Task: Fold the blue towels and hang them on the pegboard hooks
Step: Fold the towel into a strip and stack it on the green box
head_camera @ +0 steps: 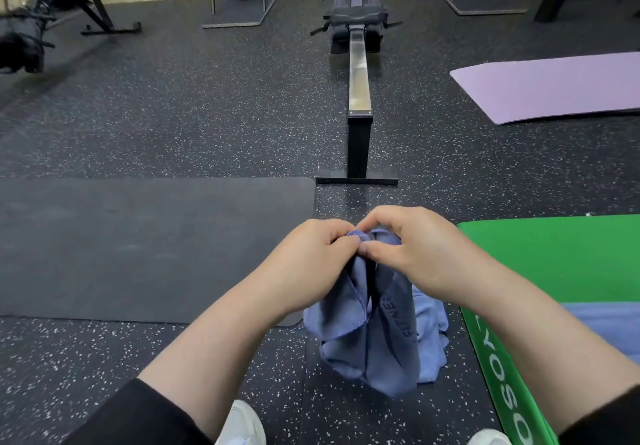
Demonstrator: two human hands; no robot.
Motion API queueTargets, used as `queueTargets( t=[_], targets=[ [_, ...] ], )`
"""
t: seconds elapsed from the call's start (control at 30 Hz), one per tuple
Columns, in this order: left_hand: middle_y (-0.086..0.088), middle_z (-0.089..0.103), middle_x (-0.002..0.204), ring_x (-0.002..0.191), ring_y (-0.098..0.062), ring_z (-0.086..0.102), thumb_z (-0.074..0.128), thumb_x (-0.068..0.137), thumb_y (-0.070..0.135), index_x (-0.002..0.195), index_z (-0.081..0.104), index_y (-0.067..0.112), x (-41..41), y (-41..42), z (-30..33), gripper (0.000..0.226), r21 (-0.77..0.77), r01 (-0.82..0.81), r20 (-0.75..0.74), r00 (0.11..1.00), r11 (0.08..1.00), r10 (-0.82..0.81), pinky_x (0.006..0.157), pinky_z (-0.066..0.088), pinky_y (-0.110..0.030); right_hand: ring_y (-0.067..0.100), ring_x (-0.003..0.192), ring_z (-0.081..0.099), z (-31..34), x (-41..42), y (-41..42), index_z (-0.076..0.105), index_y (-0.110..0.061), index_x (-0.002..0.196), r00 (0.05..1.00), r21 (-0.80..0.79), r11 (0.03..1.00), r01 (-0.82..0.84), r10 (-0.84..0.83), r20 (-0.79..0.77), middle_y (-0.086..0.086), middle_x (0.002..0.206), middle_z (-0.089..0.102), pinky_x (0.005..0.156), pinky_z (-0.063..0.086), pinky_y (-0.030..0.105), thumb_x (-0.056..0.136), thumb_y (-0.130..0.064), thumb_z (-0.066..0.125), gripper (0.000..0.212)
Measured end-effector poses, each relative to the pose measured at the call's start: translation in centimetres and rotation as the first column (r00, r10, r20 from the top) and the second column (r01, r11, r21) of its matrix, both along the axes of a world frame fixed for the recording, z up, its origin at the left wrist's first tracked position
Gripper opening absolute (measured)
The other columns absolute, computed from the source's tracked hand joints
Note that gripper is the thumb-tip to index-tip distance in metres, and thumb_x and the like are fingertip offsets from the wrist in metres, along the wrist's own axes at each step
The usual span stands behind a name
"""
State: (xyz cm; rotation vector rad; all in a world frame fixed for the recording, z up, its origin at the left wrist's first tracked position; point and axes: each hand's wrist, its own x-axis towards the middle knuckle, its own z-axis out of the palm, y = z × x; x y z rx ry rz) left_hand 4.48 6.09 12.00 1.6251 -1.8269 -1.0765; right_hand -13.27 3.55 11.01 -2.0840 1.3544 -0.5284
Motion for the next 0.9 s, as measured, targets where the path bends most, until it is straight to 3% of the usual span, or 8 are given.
queueTargets(
  t=[0.23, 0.3, 0.4, 0.47, 0.57, 0.67, 0.8, 0.9],
  targets=[
    [0.005, 0.065, 0.076, 0.078, -0.022, 0.059, 0.049, 0.086, 0.012, 0.079, 0.059, 0.024, 1.3, -0.6, -0.7, 0.017, -0.039, -0.098, 0.292, 0.951, 0.994, 0.105, 0.066, 0.045, -0.032, 0.0, 0.071, 0.054, 0.2, -1.3, -0.7, 0.061, -0.03, 0.078, 0.978, -0.094, 0.975, 0.202, -0.205, -0.023, -0.014, 0.072, 0.061, 0.06, 0.035, 0.011, 0.09, -0.037, 0.069, 0.016],
    [0.005, 0.068, 0.083, 0.085, -0.023, 0.061, 0.047, 0.088, 0.013, 0.083, 0.061, 0.026, 2.0, -0.8, -1.0, 0.019, -0.103, -0.173, 0.315, 0.928, 0.979, 0.198, 0.071, 0.048, -0.033, 0.0, 0.073, 0.055, 0.3, -1.9, -1.1, 0.062, -0.03, 0.078, 0.964, -0.083, 0.961, 0.265, -0.266, -0.003, -0.013, 0.073, 0.062, 0.06, 0.036, 0.016, 0.091, -0.036, 0.069, 0.017],
    [0.006, 0.069, 0.077, 0.076, -0.017, 0.061, 0.053, 0.093, 0.017, 0.082, 0.066, 0.024, 2.8, -1.1, -1.2, 0.018, -0.152, -0.303, 0.117, 0.94, 0.941, 0.321, 0.069, 0.048, -0.034, 0.003, 0.074, 0.056, 0.3, -2.4, -1.3, 0.064, -0.029, 0.081, 0.955, -0.057, 0.953, 0.296, -0.296, 0.01, -0.011, 0.078, 0.065, 0.061, 0.037, 0.019, 0.094, -0.033, 0.068, 0.014],
    [0.0, 0.069, 0.071, 0.067, -0.015, 0.057, 0.063, 0.091, 0.024, 0.077, 0.068, 0.02, 3.0, -1.1, -1.2, 0.016, -0.104, -0.383, -0.126, 0.921, 0.918, 0.37, 0.07, 0.055, -0.042, 0.009, 0.092, 0.063, 0.4, -2.5, -1.3, 0.068, -0.031, 0.102, 0.96, -0.037, 0.959, 0.279, -0.28, 0.0, -0.011, 0.1, 0.071, 0.073, 0.042, 0.017, 0.096, -0.032, 0.065, 0.006],
    [-0.004, 0.064, 0.068, 0.065, -0.015, 0.052, 0.07, 0.088, 0.033, 0.076, 0.068, 0.015, 2.7, -0.9, -1.0, 0.022, -0.047, -0.44, -0.316, 0.858, 0.897, 0.405, 0.069, 0.051, -0.041, 0.018, 0.127, 0.056, 0.6, -2.5, -1.4, 0.052, -0.026, 0.143, 0.951, -0.029, 0.951, 0.308, -0.309, -0.023, 0.0, 0.139, 0.061, 0.101, 0.04, 0.029, 0.099, -0.029, 0.062, 0.045],
    [-0.002, 0.046, 0.068, 0.065, -0.015, 0.037, 0.061, 0.098, 0.035, 0.079, 0.058, 0.002, 2.2, -0.8, -0.9, 0.038, -0.035, -0.431, -0.337, 0.855, 0.902, 0.396, 0.065, 0.033, -0.034, 0.026, 0.132, 0.053, 0.5, -2.4, -1.4, 0.045, -0.021, 0.15, 0.938, -0.011, 0.939, 0.345, -0.345, -0.043, 0.008, 0.144, 0.057, 0.109, 0.041, 0.038, 0.097, -0.029, 0.064, 0.057],
    [-0.003, 0.035, 0.072, 0.068, -0.015, 0.029, 0.053, 0.102, 0.036, 0.082, 0.049, -0.003, 1.4, -0.8, -0.9, 0.044, -0.039, -0.431, -0.285, 0.87, 0.902, 0.403, 0.065, 0.025, -0.033, 0.03, 0.082, 0.068, 0.1, -2.5, -1.5, 0.07, -0.009, 0.12, 0.913, 0.007, 0.913, 0.408, -0.408, -0.021, 0.014, 0.109, 0.074, 0.085, 0.053, 0.038, 0.094, -0.03, 0.069, 0.034],
    [-0.004, 0.036, 0.068, 0.064, -0.015, 0.03, 0.057, 0.1, 0.035, 0.074, 0.048, 0.002, 0.9, -0.7, -0.7, 0.044, -0.045, -0.411, -0.287, 0.878, 0.91, 0.383, 0.06, 0.026, -0.031, 0.024, 0.06, 0.055, 0.0, -2.6, -1.5, 0.074, -0.003, 0.092, 0.921, 0.007, 0.922, 0.387, -0.386, -0.039, 0.014, 0.072, 0.068, 0.06, 0.039, 0.031, 0.097, -0.029, 0.063, 0.029]
  ],
)
